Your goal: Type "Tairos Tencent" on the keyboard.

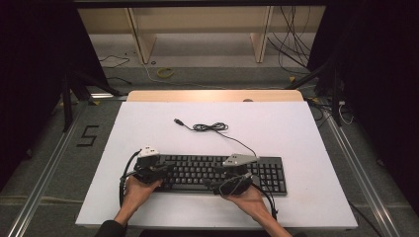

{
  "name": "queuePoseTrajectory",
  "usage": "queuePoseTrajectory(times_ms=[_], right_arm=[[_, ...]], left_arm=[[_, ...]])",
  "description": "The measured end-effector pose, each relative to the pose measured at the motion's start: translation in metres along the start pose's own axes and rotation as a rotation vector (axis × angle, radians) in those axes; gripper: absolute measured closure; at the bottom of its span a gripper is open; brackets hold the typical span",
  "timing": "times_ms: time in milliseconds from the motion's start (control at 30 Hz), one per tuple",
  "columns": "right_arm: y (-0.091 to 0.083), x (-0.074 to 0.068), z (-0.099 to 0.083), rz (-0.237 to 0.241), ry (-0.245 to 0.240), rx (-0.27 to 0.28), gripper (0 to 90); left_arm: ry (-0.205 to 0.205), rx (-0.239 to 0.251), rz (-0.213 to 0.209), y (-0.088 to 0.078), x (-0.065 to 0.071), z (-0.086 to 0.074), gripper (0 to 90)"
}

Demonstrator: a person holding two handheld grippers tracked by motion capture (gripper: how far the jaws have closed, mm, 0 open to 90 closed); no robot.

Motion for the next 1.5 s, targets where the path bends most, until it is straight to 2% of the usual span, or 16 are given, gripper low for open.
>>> queuePoseTrajectory(times_ms=[200,500,767,1000,1067,1167,1300,1500], right_arm=[[-0.003,-0.001,-0.002,-0.001,-0.001,0.002,35.5],[-0.005,0.0,-0.004,-0.002,0.003,0.002,35.5],[-0.006,-0.001,-0.003,-0.001,-0.001,0.001,35.7],[-0.004,-0.001,-0.001,-0.004,0.0,0.006,36.6],[-0.004,-0.001,-0.001,-0.002,-0.001,0.007,38.0],[-0.003,-0.001,0.0,-0.003,-0.003,0.007,39.8],[0.002,-0.001,0.0,0.002,0.003,-0.006,47.0],[0.008,-0.003,0.002,0.01,0.0,-0.02,58.2]], left_arm=[[-0.004,-0.027,0.004,0.01,0.0,-0.001,88.9],[-0.008,-0.063,0.015,0.015,-0.003,-0.005,88.9],[-0.018,-0.062,0.013,0.015,-0.003,-0.006,88.9],[-0.02,-0.033,0.006,0.008,-0.003,-0.002,83.3],[-0.037,-0.006,0.0,0.004,-0.003,0.0,80.2],[-0.039,0.007,-0.005,0.001,-0.003,0.001,78.3],[-0.044,0.033,-0.024,-0.006,-0.002,0.003,72.8],[-0.049,0.039,-0.038,-0.01,-0.001,0.001,64.7]])
Point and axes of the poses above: each handheld gripper's, and its own axes: y roughly forward along the jaws, z roughly out of its top, x roughly to its right, the point moved 8 cm from there along y, roughly forward along the jaws, and after that the axes turned 7 degrees about -z, right-handed, at the moved point
